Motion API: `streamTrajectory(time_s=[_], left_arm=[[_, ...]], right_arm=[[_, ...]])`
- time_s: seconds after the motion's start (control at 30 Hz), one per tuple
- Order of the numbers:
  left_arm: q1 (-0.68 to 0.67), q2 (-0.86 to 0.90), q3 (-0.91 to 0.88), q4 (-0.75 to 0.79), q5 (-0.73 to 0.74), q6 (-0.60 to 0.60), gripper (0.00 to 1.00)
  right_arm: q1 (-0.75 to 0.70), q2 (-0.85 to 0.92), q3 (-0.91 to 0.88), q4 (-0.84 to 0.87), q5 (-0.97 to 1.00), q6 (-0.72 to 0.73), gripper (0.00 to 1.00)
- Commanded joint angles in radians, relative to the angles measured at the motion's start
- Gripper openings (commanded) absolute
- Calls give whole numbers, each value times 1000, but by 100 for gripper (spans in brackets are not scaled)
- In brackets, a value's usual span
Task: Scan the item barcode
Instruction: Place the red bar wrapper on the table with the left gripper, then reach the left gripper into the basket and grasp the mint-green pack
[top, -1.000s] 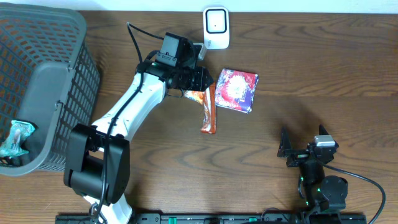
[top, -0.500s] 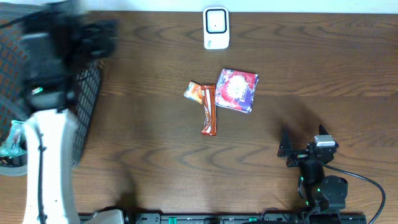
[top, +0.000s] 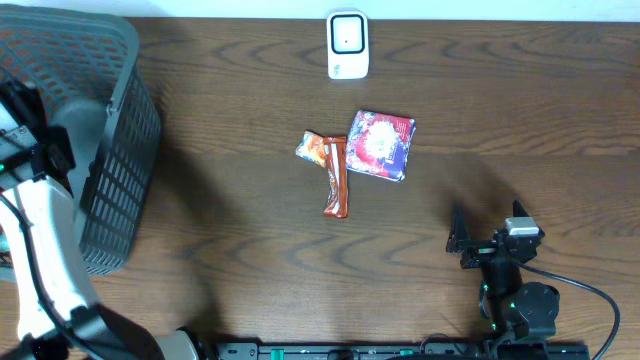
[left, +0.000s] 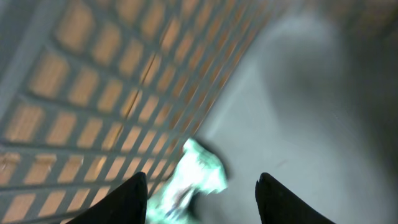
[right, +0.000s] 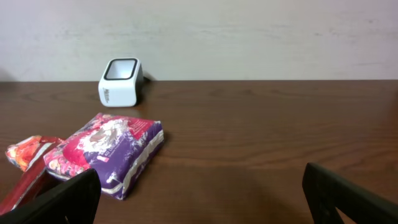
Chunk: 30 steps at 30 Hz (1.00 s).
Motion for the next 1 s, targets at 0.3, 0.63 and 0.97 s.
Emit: streamTrajectory(time_s=[0.3, 0.63, 0.97], left_arm=[[183, 85, -159, 50, 16, 394, 56], [238, 108, -278, 269, 17, 460, 56], [287, 235, -278, 323, 113, 460, 56]], right_arm=[[-7, -6, -2, -4, 1, -14, 99], [-7, -6, -2, -4, 1, -14, 99], [-7, -6, -2, -4, 1, -14, 99]])
